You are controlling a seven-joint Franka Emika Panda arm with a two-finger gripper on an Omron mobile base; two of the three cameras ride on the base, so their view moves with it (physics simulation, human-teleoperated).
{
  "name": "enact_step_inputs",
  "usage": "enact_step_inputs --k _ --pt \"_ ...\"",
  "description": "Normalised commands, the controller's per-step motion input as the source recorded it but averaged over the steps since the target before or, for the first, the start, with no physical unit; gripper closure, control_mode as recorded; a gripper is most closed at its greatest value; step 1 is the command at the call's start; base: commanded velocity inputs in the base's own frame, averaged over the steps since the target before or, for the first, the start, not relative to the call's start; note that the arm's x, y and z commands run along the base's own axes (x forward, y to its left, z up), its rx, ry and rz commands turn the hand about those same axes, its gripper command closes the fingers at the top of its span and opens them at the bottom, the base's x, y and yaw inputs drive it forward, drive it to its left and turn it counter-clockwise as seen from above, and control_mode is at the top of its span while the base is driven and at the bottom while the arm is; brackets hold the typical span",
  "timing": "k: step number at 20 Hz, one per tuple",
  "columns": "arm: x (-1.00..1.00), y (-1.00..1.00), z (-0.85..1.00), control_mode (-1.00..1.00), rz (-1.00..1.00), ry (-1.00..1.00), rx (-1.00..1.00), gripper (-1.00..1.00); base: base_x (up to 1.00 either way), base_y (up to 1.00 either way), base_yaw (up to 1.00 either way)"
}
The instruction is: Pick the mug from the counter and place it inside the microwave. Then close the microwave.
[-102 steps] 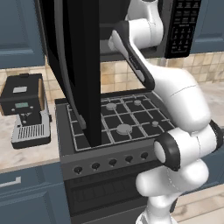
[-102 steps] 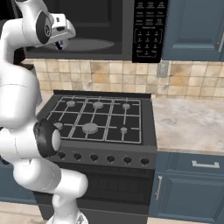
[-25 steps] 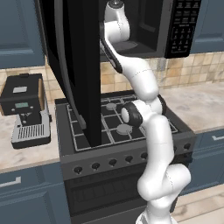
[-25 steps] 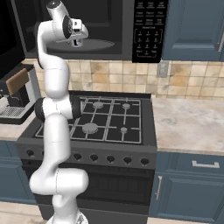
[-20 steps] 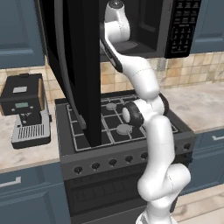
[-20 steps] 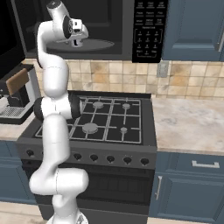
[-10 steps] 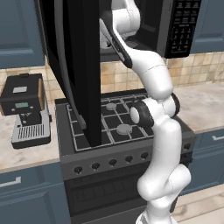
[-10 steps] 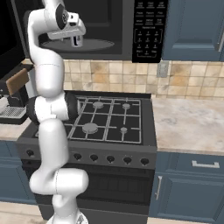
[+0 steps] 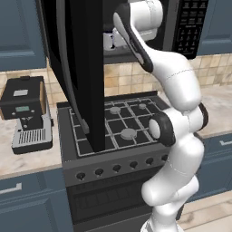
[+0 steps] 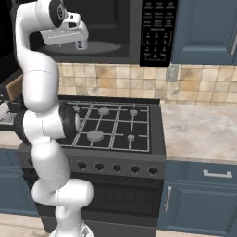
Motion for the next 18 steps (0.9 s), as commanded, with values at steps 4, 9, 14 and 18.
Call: enact_step_inputs --k 4,9,14,18 --pt "-1.00 -0.25 -0.47 -1.00 0.00 -0.01 0.00 -1.00 0.00 0.00 0.00" --pt "-0.93 -0.22 -0.65 -1.00 0.00 0.00 0.00 -1.00 0.00 0.00 0.00" --pt "-0.74 -0.19 -0.43 -1.00 0.00 -0.02 0.00 -1.00 0.00 0.00 0.00" --pt "-0.48 -0.12 -0.08 -1.00 0.00 -0.03 0.01 -1.00 0.00 0.00 0.00"
